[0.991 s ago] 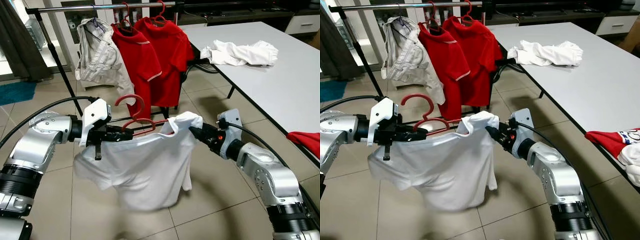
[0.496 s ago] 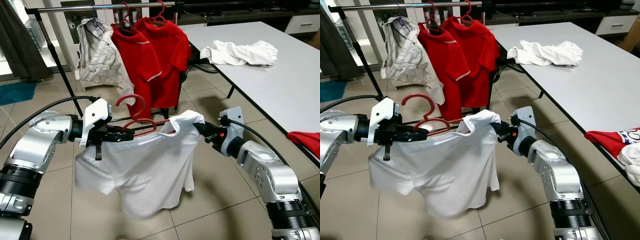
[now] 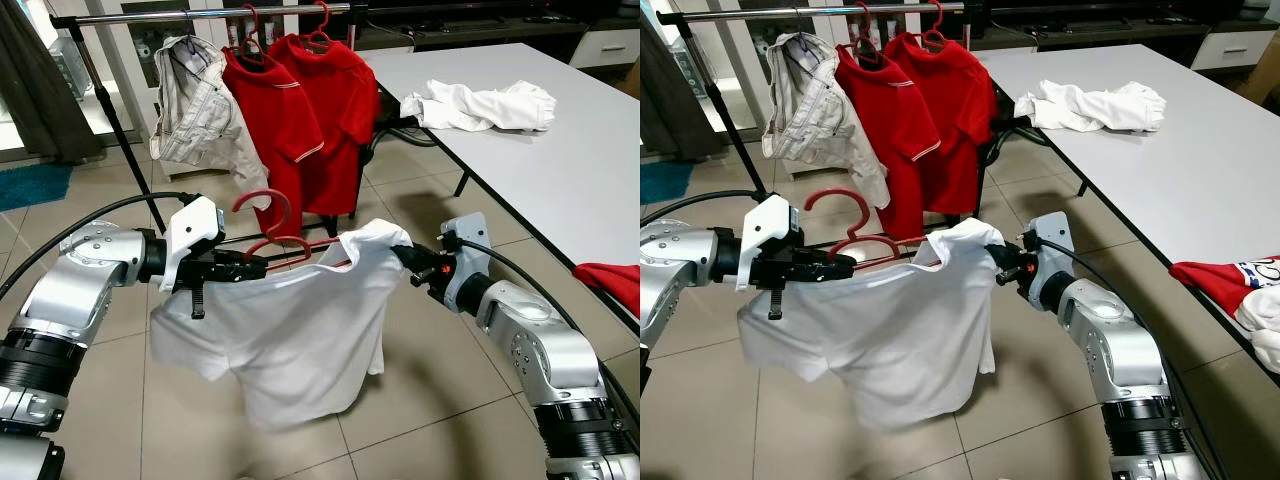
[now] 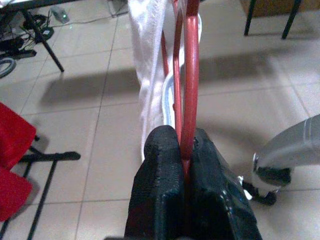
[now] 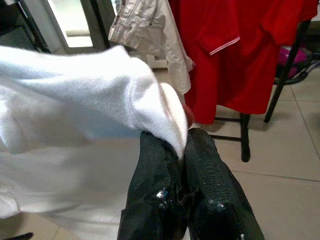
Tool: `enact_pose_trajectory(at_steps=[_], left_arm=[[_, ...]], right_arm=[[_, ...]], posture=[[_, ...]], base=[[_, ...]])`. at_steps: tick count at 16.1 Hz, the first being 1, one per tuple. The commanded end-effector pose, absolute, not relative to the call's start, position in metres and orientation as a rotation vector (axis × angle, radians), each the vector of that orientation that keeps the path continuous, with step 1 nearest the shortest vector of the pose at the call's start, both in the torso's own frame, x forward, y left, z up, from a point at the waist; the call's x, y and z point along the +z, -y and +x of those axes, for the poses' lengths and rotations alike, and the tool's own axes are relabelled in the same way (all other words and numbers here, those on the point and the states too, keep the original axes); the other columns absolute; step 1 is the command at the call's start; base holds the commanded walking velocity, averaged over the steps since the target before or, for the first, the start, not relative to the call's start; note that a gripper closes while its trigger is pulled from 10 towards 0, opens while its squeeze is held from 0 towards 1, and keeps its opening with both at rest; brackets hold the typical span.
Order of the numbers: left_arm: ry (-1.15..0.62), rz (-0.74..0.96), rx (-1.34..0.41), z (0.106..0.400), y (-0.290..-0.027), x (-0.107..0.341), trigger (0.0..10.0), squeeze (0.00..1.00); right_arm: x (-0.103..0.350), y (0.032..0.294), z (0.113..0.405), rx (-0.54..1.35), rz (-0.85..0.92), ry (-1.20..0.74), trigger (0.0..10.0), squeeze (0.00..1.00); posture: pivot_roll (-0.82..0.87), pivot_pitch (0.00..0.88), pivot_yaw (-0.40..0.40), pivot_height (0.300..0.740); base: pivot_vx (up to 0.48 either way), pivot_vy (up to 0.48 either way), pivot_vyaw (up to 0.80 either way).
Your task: Hang hanger
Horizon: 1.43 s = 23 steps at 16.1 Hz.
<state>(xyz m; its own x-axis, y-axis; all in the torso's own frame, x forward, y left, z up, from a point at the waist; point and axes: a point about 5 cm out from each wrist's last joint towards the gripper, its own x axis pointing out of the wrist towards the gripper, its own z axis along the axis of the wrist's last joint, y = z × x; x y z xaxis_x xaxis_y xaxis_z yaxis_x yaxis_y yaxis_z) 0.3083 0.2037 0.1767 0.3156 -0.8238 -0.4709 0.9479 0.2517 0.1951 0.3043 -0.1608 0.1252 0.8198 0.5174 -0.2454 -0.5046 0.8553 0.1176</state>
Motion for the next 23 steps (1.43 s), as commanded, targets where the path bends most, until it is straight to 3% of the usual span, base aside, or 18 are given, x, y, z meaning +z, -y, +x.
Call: enact_pose_trajectory(at_steps=[1,9,18,23], left_arm=[[-0.336,0.534,-1.216,0.308,-0.207,0.172,0.0,0.0],[-0.45,0.62,-1.172,0.31,-0.208,0.155,0.0,0.0],[-0.359,0.56,-1.223,0.304,-0.208,0.171,0.0,0.0],[-0.311,0.577,-1.127,0.313,-0.216,0.176,0.0,0.0]], right_arm=[[0.138,0.163,0.309,0.527,0.029,-0.212,0.0,0.0],[0.155,0.162,0.311,0.537,0.054,-0.154,0.0,0.0],[0.131,0.193,0.318,0.311,0.003,-0.279,0.0,0.0],[0.143,0.189,0.317,0.385,0.045,-0.188,0.0,0.0]], posture=[[-0.11,0.0,0.036,0.74],[-0.11,0.0,0.039,0.74],[-0.11,0.0,0.033,0.74],[-0.11,0.0,0.033,0.74]], base=[[0.0,0.0,0.0],[0.0,0.0,0.0],[0.0,0.0,0.0],[0.0,0.0,0.0]])
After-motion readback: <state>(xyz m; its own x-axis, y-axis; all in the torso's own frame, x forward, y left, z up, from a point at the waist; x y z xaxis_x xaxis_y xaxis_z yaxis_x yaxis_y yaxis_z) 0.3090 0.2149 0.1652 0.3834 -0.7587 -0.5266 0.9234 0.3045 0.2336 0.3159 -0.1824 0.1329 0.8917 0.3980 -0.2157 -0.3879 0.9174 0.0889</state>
